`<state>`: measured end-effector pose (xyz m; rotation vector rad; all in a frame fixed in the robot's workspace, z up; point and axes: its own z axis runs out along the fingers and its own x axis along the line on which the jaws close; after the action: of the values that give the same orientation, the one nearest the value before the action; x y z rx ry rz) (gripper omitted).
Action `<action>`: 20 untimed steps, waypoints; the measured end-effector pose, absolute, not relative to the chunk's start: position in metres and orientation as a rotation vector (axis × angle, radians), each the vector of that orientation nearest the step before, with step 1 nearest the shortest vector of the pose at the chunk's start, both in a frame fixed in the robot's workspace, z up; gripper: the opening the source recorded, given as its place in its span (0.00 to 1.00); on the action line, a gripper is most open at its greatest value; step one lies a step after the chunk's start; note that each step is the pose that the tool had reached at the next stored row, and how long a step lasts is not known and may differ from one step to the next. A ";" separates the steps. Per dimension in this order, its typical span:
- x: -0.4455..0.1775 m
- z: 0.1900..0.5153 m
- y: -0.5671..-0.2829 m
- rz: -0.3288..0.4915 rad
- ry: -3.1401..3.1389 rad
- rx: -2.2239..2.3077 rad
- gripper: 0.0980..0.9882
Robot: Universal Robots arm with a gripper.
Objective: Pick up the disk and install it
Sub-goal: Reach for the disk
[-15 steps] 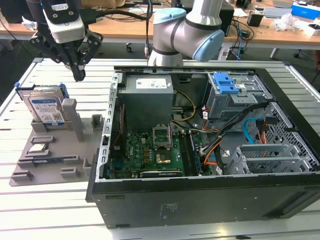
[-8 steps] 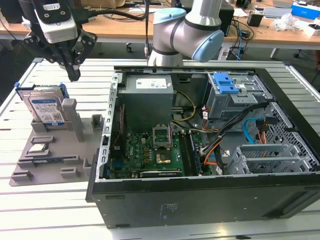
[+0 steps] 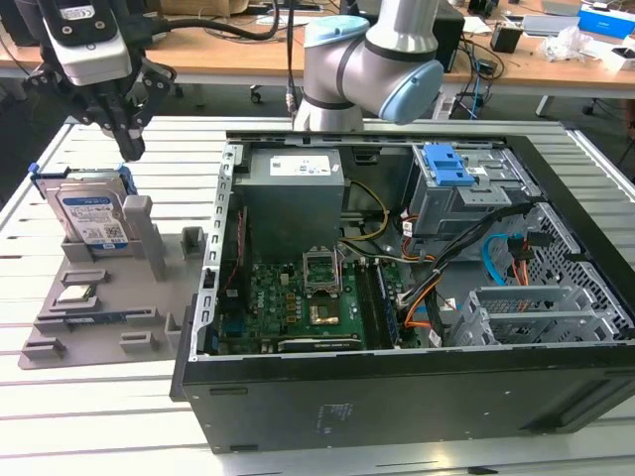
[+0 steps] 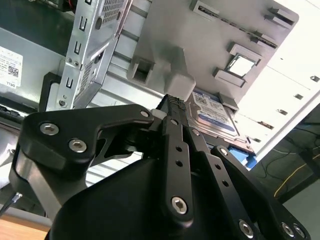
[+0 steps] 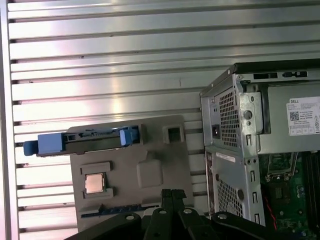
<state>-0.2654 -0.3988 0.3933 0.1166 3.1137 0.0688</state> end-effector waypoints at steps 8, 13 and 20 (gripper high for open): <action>-0.284 0.393 -0.399 0.069 3.114 0.117 0.01; -0.292 0.393 -0.399 0.069 3.114 0.117 0.01; -0.303 0.393 -0.399 0.069 3.114 0.117 0.01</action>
<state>-0.3031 -0.3988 0.3933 0.1167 3.1136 0.0688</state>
